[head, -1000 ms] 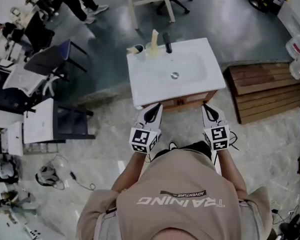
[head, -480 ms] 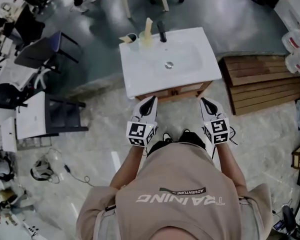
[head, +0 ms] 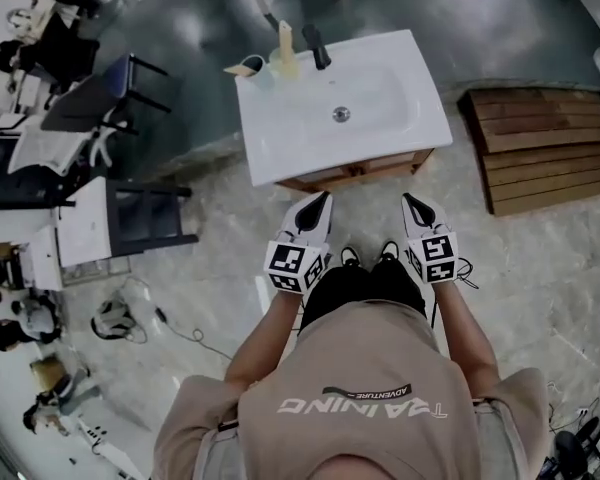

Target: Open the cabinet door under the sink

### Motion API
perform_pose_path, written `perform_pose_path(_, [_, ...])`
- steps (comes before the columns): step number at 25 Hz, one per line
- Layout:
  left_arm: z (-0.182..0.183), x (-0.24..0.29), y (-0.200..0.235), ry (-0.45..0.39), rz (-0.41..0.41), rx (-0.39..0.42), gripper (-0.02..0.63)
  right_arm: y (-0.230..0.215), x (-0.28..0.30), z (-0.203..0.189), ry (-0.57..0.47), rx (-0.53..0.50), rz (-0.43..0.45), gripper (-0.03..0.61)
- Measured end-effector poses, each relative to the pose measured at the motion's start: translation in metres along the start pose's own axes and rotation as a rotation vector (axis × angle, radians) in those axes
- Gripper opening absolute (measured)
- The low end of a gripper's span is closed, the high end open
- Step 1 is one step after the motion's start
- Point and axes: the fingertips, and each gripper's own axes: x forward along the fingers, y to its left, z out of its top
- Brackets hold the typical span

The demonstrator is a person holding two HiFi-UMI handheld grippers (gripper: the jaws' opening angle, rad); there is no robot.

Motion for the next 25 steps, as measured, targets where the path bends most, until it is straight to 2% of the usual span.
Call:
perform_pose_path(4, [-0.014, 0.008, -0.003, 0.029, 0.003, -0.006, 0.018, 0.004, 0.015, -0.021, 0.031, 0.014, 0.018, 0.002])
perform_pose_path(8, [-0.040, 0.011, 0.012, 0.063, 0.037, -0.042, 0.018, 0.013, 0.036, -0.046, 0.076, 0.023, 0.063, 0.002])
perform_pose_path(14, [-0.094, 0.019, 0.045, 0.124, 0.086, -0.068, 0.018, 0.017, 0.091, -0.111, 0.150, 0.202, 0.108, 0.002])
perform_pose_path(25, [-0.180, 0.048, 0.067, 0.173, 0.065, -0.098, 0.018, 0.018, 0.183, -0.208, 0.217, 0.355, 0.105, 0.002])
